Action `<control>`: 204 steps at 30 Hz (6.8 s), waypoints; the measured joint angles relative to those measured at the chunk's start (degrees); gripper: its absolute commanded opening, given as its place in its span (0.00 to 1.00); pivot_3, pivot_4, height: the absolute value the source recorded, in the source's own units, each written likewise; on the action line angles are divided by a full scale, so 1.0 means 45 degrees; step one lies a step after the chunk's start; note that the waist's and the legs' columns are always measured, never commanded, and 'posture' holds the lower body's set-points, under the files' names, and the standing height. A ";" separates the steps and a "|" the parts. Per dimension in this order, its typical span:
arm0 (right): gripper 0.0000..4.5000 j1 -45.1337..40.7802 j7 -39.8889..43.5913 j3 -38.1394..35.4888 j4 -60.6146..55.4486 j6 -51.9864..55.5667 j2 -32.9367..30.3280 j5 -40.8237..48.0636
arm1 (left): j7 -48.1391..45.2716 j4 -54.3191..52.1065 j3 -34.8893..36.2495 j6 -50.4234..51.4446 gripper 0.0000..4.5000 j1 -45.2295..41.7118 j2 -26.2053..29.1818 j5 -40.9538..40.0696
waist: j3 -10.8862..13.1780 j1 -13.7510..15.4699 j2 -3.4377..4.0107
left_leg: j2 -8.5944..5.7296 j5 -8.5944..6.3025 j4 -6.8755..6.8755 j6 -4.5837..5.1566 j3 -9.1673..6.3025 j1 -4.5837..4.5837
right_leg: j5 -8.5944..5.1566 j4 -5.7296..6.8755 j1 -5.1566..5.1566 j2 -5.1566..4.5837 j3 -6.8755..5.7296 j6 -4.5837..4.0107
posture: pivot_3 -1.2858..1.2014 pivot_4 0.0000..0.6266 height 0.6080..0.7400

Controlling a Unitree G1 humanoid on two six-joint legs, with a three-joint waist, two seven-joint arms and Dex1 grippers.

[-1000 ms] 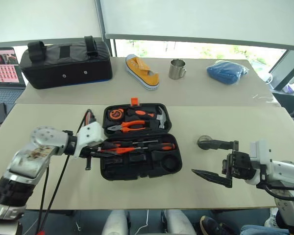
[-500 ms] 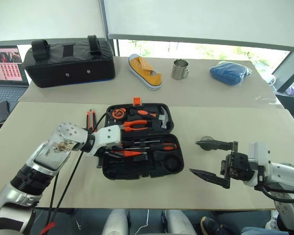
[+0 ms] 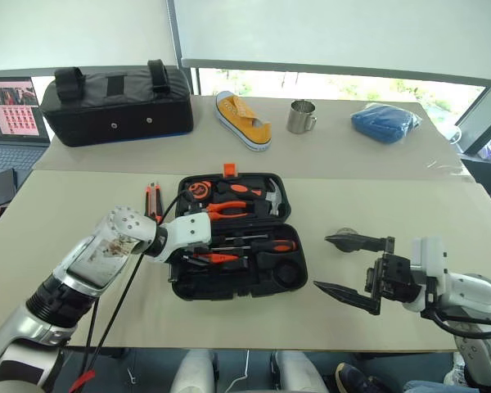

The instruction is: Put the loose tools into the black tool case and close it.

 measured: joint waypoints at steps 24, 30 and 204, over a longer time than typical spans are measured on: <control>1.00 0.0343 -0.0033 0.0321 0.0461 -0.0008 0.0700 -0.0145 | -0.1264 0.3978 0.3618 -0.6888 0.01 0.2121 -0.2558 -0.2661 | 0.0005 0.0013 -0.0006 | -0.0001 0.0001 0.0025 0.0002 -0.0002 -0.0008 | 0.0001 0.0025 -0.0004 -0.0005 -0.0001 -0.0001 | 0.52 0.24 1.00; 1.00 0.0288 -0.0103 0.0353 0.0523 -0.0009 0.0755 -0.0206 | -0.1039 0.4937 0.3553 -0.7789 0.00 0.2256 -0.2836 -0.2315 | 0.0003 -0.0004 -0.0003 | 0.0002 0.0001 0.0024 0.0003 -0.0003 0.0002 | 0.0002 0.0031 0.0000 -0.0002 -0.0001 -0.0002 | 0.52 0.24 1.00; 1.00 0.1503 -0.1146 -0.0146 0.0031 -0.1787 0.1935 -0.0024 | -0.0228 0.1244 0.3079 -0.4444 0.01 0.3548 -0.2704 -0.3311 | -0.0039 -0.0086 0.0038 | -0.0049 -0.0001 0.0016 0.0012 -0.0076 0.0053 | -0.0023 -0.0016 0.0117 -0.0018 0.0012 0.0034 | 0.52 0.24 1.00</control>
